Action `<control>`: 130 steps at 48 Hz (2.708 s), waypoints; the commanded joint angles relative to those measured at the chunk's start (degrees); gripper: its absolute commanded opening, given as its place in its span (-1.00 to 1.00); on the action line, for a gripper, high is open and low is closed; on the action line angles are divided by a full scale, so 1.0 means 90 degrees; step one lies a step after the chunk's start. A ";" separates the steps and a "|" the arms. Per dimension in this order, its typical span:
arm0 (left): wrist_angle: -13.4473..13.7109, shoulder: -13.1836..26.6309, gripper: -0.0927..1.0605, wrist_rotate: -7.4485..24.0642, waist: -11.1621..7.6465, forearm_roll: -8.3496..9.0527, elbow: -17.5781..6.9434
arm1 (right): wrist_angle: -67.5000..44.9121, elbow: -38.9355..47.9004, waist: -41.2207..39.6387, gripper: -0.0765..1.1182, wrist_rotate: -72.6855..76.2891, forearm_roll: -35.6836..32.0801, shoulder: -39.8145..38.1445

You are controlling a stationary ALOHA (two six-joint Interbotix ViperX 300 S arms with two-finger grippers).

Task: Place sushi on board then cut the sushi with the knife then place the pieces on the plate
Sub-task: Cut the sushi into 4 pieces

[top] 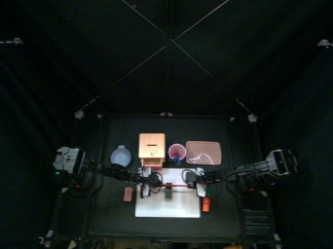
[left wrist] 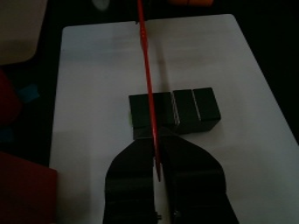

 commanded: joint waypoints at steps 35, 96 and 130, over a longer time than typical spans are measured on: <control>0.0156 0.0498 -0.27 -0.0020 -0.0020 -0.0166 -0.0088 | -0.0186 -0.0156 0.0059 -0.59 -0.0010 0.0020 0.0918; 0.0176 -0.0010 -0.27 -0.0020 -0.0469 -0.0273 -0.0254 | 0.0957 -0.0635 0.0449 -0.59 -0.0010 -0.0029 0.0215; 0.0176 -0.0039 -0.27 -0.0020 -0.0410 -0.0273 -0.0215 | 0.1064 -0.0742 0.0352 -0.59 -0.0020 -0.0381 -0.0010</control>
